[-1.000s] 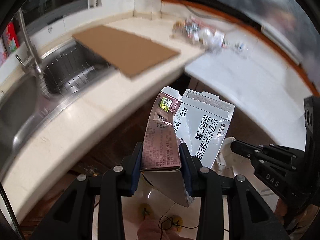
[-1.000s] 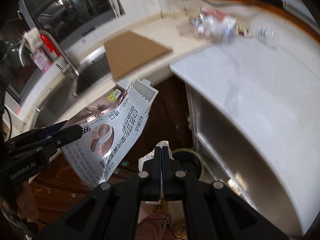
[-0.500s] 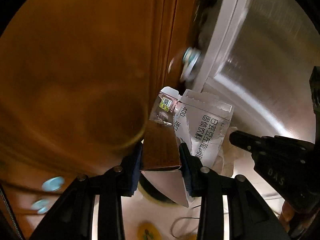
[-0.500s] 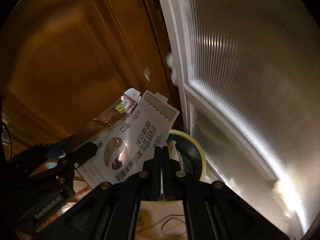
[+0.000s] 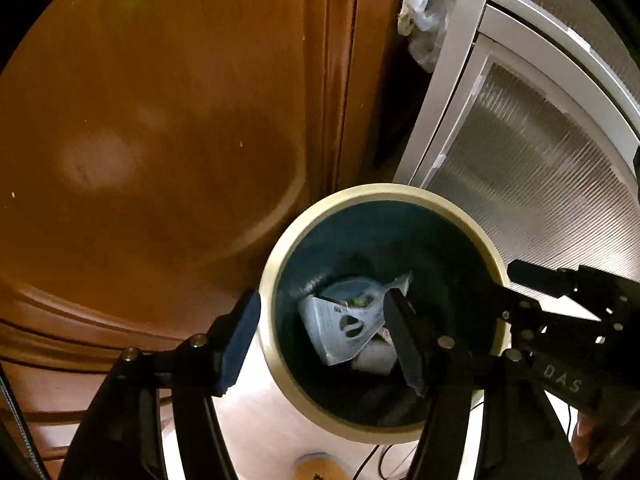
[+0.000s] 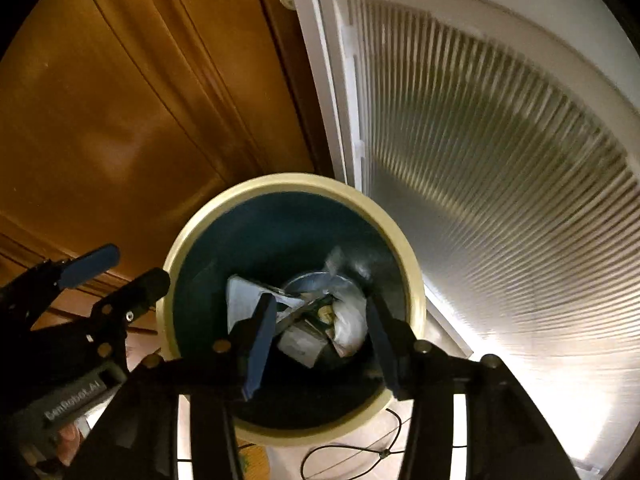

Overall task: Collect trash
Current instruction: 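Carry the carton and tissue down to the floor bin and open both tools, then raise both tools from the bin toward the trash on the counter, then grasp a clear plastic bag with the left tool while the right tool grasps the white medicine box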

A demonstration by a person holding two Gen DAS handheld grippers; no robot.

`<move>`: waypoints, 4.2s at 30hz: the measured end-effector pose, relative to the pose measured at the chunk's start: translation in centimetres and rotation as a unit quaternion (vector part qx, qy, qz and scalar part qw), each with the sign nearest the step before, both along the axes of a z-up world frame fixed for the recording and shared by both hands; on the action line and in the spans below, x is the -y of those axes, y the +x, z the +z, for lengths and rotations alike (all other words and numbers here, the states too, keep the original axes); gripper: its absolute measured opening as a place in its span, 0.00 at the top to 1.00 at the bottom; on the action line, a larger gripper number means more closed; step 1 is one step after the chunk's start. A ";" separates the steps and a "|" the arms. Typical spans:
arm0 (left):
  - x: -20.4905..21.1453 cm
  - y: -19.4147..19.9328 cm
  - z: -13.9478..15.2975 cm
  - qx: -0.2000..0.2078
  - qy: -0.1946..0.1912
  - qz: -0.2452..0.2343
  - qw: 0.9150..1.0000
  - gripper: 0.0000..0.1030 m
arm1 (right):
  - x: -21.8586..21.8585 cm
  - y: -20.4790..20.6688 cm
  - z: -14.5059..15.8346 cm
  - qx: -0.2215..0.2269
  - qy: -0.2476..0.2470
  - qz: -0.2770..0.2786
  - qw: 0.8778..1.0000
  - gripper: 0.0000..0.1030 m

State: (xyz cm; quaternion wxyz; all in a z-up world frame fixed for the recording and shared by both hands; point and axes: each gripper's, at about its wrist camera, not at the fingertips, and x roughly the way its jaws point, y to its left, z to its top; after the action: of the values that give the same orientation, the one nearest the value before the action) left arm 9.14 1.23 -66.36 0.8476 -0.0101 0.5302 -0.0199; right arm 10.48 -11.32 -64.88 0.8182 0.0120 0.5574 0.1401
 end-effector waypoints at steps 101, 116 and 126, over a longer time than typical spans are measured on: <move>9.8 35.9 53.4 -0.039 -0.032 -0.232 0.971 0.29 | 11.5 30.9 52.0 -0.010 0.125 -0.221 0.967 0.54; 10.1 36.3 52.8 -0.060 -0.070 -0.230 0.969 0.77 | 11.1 30.6 51.2 -0.012 0.127 -0.219 0.967 0.65; 9.1 34.7 57.0 -0.025 -0.088 -0.220 0.971 0.79 | 12.5 28.3 54.7 0.025 0.162 -0.215 0.963 0.65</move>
State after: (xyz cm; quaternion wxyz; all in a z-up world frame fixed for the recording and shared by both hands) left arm 43.79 -7.83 -9.31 0.8045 0.0319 0.5370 -0.2519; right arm 38.80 -23.83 -10.14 0.8300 0.2603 0.4908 0.0495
